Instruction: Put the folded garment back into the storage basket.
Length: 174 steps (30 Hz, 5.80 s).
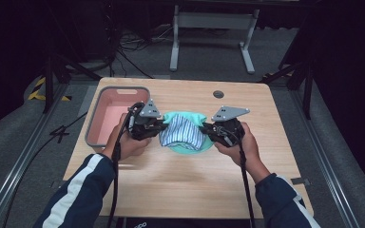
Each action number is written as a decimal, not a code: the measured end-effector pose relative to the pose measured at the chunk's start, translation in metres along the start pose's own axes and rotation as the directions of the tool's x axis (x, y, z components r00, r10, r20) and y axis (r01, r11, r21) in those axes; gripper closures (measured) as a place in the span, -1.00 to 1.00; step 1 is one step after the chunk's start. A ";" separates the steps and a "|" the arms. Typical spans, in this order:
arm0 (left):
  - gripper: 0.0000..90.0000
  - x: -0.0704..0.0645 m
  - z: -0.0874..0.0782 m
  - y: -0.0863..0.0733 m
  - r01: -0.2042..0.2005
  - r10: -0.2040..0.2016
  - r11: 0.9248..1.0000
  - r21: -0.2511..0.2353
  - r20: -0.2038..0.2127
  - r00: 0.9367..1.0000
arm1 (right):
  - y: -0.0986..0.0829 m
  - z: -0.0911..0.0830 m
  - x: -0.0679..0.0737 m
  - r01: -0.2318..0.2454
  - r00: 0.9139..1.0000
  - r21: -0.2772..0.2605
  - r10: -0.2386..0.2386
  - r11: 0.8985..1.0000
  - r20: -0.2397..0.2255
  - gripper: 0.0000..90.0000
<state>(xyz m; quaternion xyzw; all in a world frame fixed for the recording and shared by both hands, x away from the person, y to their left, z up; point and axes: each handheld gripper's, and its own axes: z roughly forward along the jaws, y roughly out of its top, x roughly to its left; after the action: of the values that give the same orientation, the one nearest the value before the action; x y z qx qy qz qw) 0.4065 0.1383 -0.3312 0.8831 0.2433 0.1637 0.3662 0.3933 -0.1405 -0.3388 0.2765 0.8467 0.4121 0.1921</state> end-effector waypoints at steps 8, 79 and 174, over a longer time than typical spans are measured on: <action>0.83 0.009 -0.011 -0.008 0.020 -0.020 1.000 0.003 -0.031 0.999 | 0.013 0.013 0.006 0.013 1.000 -0.005 -0.013 1.000 -0.012 0.83; 0.83 0.086 -0.082 -0.094 0.249 -0.223 0.967 0.051 -0.298 0.928 | 0.108 0.152 0.068 0.076 0.976 -0.037 -0.082 0.996 -0.204 0.83; 0.05 0.036 -0.054 -0.081 0.162 -0.149 0.987 0.018 -0.316 0.937 | 0.070 0.140 0.052 0.191 0.979 0.129 -0.179 0.973 -0.099 0.08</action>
<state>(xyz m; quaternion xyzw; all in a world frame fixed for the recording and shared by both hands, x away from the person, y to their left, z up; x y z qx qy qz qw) 0.3858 0.2385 -0.3491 0.8317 0.3708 0.2670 0.3154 0.4524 0.0105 -0.3698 0.1909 0.9027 0.3446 0.1732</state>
